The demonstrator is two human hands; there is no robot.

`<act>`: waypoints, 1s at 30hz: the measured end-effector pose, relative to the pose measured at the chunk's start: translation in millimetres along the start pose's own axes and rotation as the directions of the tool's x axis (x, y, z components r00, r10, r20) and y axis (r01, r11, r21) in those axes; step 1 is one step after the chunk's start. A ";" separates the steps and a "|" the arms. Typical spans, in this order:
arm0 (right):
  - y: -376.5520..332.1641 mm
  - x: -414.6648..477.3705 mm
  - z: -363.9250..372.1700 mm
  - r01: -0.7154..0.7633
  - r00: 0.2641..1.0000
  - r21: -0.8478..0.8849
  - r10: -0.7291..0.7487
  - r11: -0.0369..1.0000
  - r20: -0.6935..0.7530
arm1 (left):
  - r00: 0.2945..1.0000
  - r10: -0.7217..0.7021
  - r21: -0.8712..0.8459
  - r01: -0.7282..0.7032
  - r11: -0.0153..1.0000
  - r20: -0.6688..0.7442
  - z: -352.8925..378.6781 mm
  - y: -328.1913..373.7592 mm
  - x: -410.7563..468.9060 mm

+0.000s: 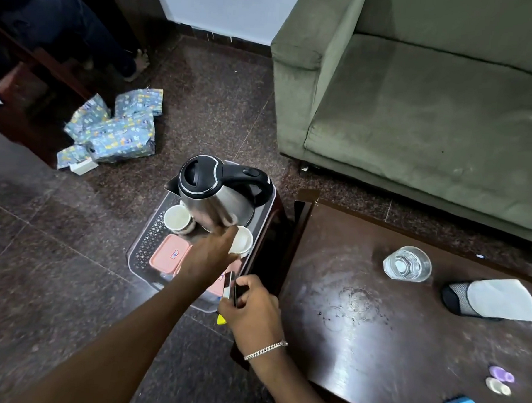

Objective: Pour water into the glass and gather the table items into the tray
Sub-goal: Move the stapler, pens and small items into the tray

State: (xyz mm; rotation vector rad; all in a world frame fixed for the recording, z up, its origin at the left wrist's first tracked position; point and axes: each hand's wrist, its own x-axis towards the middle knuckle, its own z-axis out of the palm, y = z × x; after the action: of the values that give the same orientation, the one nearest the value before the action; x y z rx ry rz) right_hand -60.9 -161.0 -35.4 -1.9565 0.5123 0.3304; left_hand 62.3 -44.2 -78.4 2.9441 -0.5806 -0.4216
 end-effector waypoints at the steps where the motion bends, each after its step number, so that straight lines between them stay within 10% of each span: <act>1: 0.1 -1.1 1.5 0.001 1.000 -0.007 -0.001 1.000 -0.002 | 1.000 0.001 -0.005 -0.001 1.000 0.002 1.6 -2.0 -0.3; 19: -8.2 6.2 14.9 0.024 0.999 -0.074 -0.027 0.997 -0.035 | 0.990 -0.119 -0.320 0.090 0.943 -0.074 -4.1 -49.2 -27.4; 30: -28.3 49.9 67.4 0.134 0.990 -0.508 -0.095 0.851 0.101 | 0.867 -0.270 0.007 0.294 0.956 0.420 -13.5 -59.0 -56.4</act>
State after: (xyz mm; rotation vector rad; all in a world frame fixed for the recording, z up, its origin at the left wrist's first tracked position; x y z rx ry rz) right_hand -3.8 -99.7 -63.9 -2.4728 0.2696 0.4989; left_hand 37.1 32.7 -60.9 2.8948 -0.1580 -1.0988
